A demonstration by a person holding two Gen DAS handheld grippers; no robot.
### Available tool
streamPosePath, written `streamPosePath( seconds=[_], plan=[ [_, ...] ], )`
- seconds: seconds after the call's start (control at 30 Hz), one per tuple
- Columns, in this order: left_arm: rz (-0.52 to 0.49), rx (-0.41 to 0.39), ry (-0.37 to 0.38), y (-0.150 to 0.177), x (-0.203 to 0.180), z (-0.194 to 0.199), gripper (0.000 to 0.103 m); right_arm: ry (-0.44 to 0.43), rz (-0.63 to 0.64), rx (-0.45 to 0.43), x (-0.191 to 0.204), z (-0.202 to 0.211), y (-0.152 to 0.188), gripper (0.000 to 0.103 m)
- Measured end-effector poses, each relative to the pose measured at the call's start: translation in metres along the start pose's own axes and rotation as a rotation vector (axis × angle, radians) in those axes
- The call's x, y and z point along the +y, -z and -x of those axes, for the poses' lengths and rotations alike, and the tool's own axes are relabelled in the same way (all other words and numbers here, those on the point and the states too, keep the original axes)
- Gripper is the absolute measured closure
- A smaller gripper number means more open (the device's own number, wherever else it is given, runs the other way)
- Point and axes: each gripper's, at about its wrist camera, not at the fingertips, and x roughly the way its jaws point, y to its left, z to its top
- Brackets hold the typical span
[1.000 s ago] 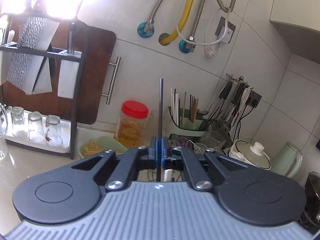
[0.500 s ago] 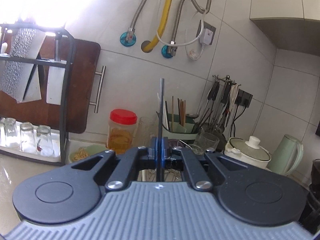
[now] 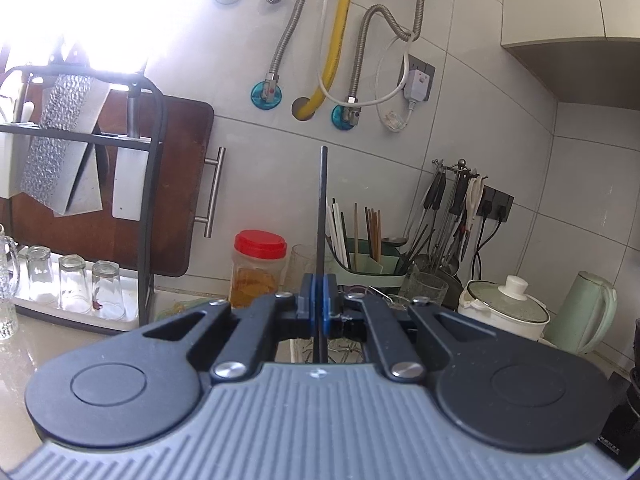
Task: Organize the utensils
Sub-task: 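Lift the black stick with the left tool and lower it into the jar, then open the left tool to release the stick while the right tool releases the jar onto the counter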
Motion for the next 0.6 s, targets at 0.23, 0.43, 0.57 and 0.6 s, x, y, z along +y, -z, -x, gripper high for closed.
streamPosePath(
  seconds=[0.23, 0.43, 0.57, 0.6],
  plan=[
    [-0.022, -0.023, -0.059, 0.005, -0.001, 0.015, 0.099, -0.007, -0.002, -0.003, -0.001, -0.002, -0.001, 0.012],
    [-0.014, -0.002, -0.097, 0.003, -0.001, 0.018, 0.099, -0.017, 0.005, 0.011, -0.003, -0.002, -0.003, 0.012],
    [-0.014, 0.047, -0.104, 0.000, -0.002, 0.017, 0.098, -0.019, 0.000, 0.026, -0.003, -0.003, -0.005, 0.012],
    [-0.008, 0.061, -0.099, -0.002, -0.001, 0.017, 0.098, -0.018, -0.002, 0.029, -0.003, -0.003, -0.006, 0.012]
  ],
)
